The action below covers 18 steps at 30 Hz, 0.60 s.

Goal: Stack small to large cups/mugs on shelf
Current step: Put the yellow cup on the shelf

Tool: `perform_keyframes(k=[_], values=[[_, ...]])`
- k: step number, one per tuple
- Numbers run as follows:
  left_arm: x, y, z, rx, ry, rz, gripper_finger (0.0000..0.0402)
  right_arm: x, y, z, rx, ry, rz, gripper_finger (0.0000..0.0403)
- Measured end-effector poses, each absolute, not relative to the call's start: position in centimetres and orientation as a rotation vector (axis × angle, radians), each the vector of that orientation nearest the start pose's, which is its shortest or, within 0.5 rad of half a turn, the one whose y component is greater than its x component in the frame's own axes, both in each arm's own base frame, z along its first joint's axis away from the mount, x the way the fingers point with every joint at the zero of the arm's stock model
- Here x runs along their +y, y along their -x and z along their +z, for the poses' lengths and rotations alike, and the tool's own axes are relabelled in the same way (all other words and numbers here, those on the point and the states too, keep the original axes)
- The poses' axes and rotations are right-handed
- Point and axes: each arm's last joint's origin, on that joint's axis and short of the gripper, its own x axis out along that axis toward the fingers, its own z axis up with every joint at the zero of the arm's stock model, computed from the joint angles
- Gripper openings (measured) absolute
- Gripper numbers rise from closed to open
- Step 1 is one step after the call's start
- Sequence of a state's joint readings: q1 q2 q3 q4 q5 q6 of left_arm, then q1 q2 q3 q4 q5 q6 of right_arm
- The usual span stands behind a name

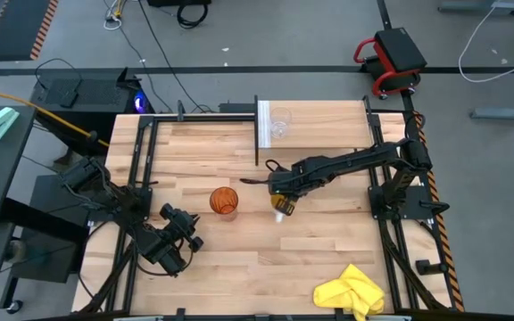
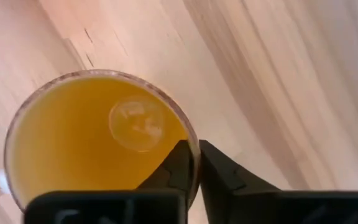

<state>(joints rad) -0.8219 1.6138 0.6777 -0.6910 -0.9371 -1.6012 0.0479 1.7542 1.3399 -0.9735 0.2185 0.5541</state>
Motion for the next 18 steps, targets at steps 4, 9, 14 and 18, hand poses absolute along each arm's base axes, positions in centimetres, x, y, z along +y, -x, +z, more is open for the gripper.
perform_keyframes(k=[4, 9, 14, 18], values=[[-14.5, -16.7, 12.1, 0.613, 0.213, 0.751, 0.0051, 0.9, -33.9, 23.4, 1.262, -0.201, -0.48, 0.0012], [-14.5, -16.7, 12.1, 0.613, 0.213, 0.751, 0.0047, 0.5, -34.0, 23.9, 1.257, -0.157, -0.461, 0.0012], [-14.5, -16.7, 12.1, 0.616, 0.205, 0.748, 0.0042, 0.0, -33.7, 25.0, 1.329, -0.15, -0.43, 0.0012], [-14.5, -16.7, 12.1, 0.619, 0.198, 0.745, 0.0039, -0.4, -32.9, 27.5, 1.407, -0.137, -0.451, 0.0012]])
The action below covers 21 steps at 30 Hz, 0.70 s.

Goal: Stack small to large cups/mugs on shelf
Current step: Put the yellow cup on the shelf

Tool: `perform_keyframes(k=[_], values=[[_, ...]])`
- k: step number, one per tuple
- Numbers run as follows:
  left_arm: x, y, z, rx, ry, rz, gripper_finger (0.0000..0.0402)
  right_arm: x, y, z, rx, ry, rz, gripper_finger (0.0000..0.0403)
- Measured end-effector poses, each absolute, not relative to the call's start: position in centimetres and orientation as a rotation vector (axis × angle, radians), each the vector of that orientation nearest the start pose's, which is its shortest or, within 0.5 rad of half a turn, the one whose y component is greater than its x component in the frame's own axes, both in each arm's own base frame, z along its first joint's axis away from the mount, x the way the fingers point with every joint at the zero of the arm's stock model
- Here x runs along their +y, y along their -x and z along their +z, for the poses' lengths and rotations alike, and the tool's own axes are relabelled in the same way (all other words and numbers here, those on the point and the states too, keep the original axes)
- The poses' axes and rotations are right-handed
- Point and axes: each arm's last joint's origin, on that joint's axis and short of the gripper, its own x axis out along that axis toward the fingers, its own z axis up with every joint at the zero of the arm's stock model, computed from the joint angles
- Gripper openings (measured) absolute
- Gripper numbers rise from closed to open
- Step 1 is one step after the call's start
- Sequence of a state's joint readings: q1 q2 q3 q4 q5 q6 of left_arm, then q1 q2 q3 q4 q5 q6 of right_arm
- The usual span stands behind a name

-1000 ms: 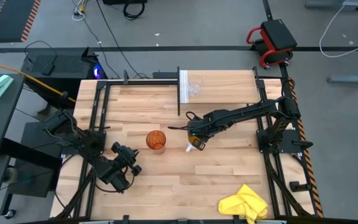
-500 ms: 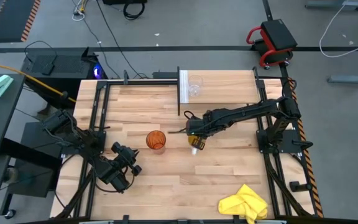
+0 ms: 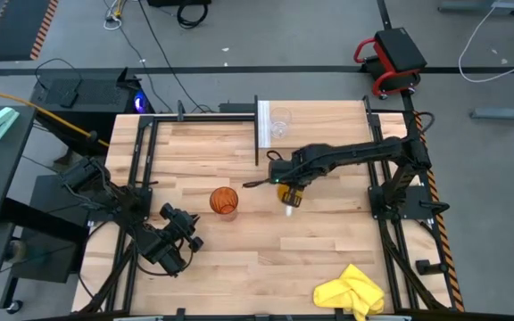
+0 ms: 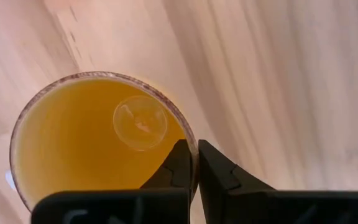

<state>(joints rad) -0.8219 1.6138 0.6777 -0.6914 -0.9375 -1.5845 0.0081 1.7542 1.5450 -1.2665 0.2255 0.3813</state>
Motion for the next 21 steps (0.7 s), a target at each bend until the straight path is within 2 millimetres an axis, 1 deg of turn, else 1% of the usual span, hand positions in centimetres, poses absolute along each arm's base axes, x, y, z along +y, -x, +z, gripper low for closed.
perform_keyframes(k=[6, 9, 12, 14, 17, 21], values=[[-14.5, -16.7, 12.1, 0.625, 0.183, 0.74, 0.0036, -1.3, -32.0, 32.2, 1.439, -0.137, -0.489, 0.0012], [-14.5, -16.7, 12.1, 0.629, 0.173, 0.737, 0.003, -2.5, -31.3, 34.3, 1.438, -0.137, -0.526, 0.0012], [-14.5, -16.7, 12.1, 0.63, 0.17, 0.738, 0.0023, -4.1, -30.7, 36.4, 1.355, -0.148, -0.529, 0.0012], [-14.5, -16.7, 12.1, 0.631, 0.167, 0.74, 0.0019, -5.4, -29.8, 37.8, 1.316, -0.172, -0.551, 0.0012], [-14.5, -16.7, 12.1, 0.633, 0.163, 0.74, 0.0014, -7.4, -28.1, 39.4, 1.261, -0.21, -0.592, 0.0012], [-14.4, -16.6, 12.1, 0.635, 0.156, 0.742, 0.0013, -9.3, -24.9, 41.4, 1.188, -0.261, -0.645, 0.0012]])
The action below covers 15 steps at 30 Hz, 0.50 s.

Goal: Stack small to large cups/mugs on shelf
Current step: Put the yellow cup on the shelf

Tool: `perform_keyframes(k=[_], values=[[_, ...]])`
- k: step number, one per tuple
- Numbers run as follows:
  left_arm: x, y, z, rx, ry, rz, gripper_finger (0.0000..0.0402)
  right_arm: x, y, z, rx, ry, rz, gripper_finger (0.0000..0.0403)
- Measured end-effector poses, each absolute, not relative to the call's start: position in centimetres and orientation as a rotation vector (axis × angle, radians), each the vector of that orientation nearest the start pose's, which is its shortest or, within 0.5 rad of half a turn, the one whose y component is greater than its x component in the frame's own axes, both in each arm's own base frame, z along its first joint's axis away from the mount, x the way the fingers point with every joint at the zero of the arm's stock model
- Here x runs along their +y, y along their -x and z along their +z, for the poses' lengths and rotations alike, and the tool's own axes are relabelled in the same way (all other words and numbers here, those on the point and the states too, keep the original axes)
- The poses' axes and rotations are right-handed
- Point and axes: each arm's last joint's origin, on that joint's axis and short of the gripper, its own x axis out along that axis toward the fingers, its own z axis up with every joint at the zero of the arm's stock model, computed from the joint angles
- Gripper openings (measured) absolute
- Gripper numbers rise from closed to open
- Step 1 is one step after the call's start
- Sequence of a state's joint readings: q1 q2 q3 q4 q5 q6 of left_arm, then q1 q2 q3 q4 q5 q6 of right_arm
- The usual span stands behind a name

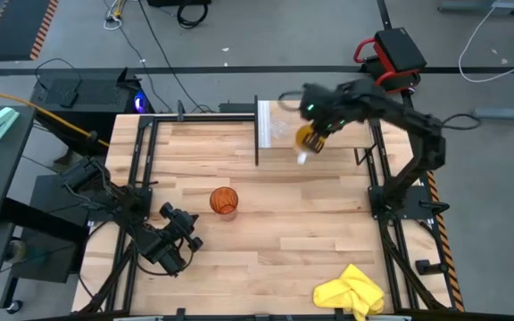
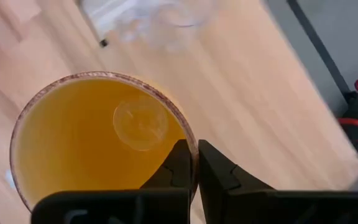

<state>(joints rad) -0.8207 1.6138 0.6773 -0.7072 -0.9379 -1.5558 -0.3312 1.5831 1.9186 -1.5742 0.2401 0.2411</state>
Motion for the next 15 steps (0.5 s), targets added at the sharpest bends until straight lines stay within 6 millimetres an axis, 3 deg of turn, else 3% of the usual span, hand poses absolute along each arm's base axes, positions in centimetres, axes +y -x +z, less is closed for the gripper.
perform_keyframes(k=[8, 15], values=[[-13.6, -17.2, 12.4, 0.637, 0.163, 0.77, 0.0013, -12.2, -20.4, 43.5, 1.122, -0.277, -0.685, 0.0012], [-12.5, -18.0, 13.1, 0.652, 0.14, 0.79, 0.0012, -16.0, -20.7, 41.7, 1.227, -0.262, -0.644, 0.0012]])
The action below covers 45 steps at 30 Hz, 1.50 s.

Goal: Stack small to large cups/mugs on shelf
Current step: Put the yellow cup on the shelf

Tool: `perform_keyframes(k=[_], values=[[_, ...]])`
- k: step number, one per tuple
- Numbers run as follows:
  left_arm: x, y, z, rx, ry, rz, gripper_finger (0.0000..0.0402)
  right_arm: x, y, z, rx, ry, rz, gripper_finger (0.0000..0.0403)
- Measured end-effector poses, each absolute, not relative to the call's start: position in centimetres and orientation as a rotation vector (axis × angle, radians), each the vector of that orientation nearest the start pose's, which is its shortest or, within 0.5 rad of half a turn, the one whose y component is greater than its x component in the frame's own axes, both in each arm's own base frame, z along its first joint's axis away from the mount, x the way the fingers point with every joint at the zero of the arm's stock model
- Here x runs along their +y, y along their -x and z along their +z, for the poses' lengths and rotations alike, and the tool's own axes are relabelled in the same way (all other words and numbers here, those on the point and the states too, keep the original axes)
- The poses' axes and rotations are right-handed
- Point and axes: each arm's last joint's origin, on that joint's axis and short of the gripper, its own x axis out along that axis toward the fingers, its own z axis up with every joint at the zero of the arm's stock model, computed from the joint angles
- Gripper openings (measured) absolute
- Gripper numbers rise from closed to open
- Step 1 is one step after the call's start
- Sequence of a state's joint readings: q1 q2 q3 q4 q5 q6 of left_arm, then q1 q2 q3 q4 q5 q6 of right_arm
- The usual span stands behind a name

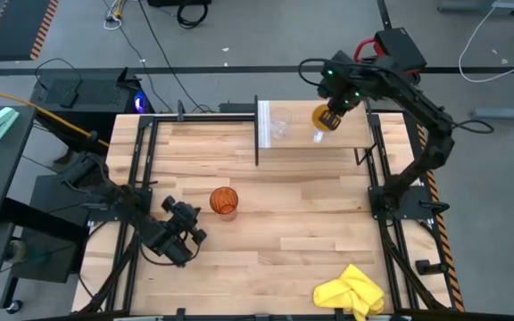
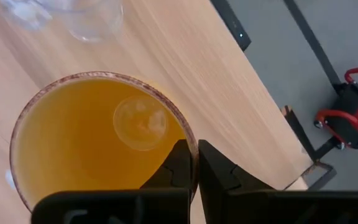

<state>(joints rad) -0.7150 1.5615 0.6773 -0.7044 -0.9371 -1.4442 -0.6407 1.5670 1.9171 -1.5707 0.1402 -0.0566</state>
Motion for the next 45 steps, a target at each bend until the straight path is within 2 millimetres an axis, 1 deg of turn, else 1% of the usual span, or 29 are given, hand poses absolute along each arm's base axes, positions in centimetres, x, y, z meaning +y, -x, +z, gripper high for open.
perform_keyframes(k=[6, 13, 22, 31, 33, 40, 45], values=[[-12.0, -18.2, 13.9, 0.657, 0.127, 0.783, 0.0022, -18.2, -21.2, 40.3, 1.293, -0.256, -0.59, 0.0012], [-11.3, -18.5, 14.4, 0.658, 0.127, 0.797, 0.0007, -19.5, -20.7, 39.8, 1.331, -0.223, -0.558, 0.0012], [-10.7, -18.8, 14.4, 0.662, 0.128, 0.824, 0.0027, -20.1, -21.4, 39.7, 1.289, -0.145, -0.479, 0.0012], [-10.7, -18.8, 14.4, 0.659, 0.133, 0.825, 0.0006, -20.5, -22.0, 39.5, 1.249, -0.134, -0.441, 0.0012], [-10.7, -18.8, 14.4, 0.659, 0.133, 0.825, 0.0007, -20.6, -22.1, 39.3, 1.254, -0.136, -0.434, 0.0012], [-10.7, -18.8, 14.4, 0.659, 0.132, 0.825, 0.0033, -21.3, -22.9, 38.3, 1.279, -0.152, -0.417, 0.0012], [-10.7, -18.8, 14.4, 0.659, 0.132, 0.825, 0.0028, -21.8, -23.4, 37.7, 1.289, -0.155, -0.408, 0.0012]])
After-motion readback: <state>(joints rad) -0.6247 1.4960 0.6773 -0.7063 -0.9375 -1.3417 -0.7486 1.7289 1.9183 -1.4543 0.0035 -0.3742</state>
